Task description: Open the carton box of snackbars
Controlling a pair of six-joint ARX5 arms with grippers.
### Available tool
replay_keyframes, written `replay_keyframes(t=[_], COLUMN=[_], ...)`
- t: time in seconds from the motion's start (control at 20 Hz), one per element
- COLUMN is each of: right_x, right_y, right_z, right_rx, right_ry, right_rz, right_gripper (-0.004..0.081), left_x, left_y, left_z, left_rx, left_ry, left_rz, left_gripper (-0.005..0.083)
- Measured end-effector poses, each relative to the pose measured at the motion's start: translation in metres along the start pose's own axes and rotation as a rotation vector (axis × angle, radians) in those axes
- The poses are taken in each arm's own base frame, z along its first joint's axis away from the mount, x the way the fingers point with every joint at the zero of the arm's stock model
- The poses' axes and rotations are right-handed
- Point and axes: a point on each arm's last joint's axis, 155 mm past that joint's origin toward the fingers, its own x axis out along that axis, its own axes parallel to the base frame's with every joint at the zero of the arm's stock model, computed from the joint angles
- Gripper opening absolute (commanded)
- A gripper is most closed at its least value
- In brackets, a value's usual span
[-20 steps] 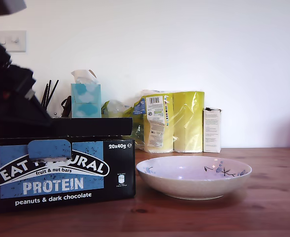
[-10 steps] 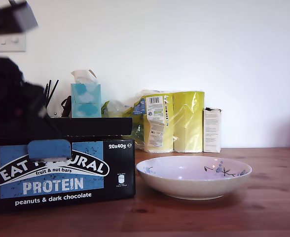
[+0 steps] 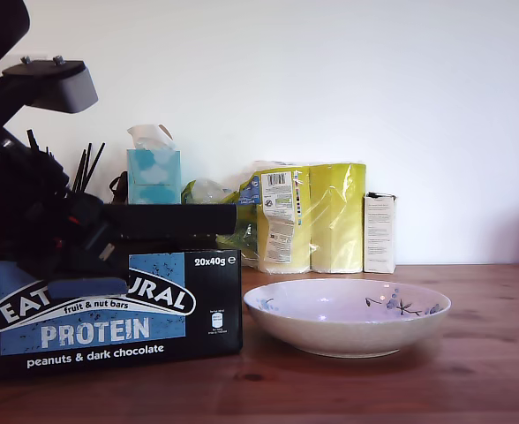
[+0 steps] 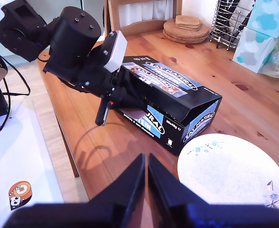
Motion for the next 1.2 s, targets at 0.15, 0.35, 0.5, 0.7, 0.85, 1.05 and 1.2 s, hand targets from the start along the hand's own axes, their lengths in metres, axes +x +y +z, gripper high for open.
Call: replay_keyframes(t=[0.15,0.35,0.5,0.7,0.85,1.05,1.2], right_x=[0.000,0.000,0.000,0.001,0.002,0.003,0.003], right_y=[0.000,0.000,0.000,0.000,-0.001,-0.001,-0.003], right_z=[0.000,0.000,0.000,0.000,0.001,0.002,0.007], right_rx=[0.000,0.000,-0.001,0.002,0.002,0.001,-0.005], right_ry=[0.000,0.000,-0.001,0.002,0.001,-0.002,-0.024], right_rz=[0.000,0.000,0.000,0.000,0.000,0.000,-0.005], right_gripper=[-0.0013,-0.0013,-0.0013,-0.0013,-0.0013,-0.0013,-0.0013], left_x=[0.000,-0.008,-0.019,-0.024,-0.025,-0.031,-0.033], left_y=[0.008,0.019,0.033,0.061,0.086,0.119,0.137], left_z=[0.009,0.023,0.048,0.083,0.088,0.104,0.105], left_rx=[0.021,0.064,0.145,0.147,0.126,0.086,0.071], left_ry=[-0.035,-0.079,-0.141,-0.201,-0.205,-0.281,-0.309], left_rz=[0.045,0.099,0.150,0.221,0.262,0.285,0.274], left_gripper=[-0.0024,-0.0024,-0.0024,-0.0024,-0.0024,-0.0024,-0.0024])
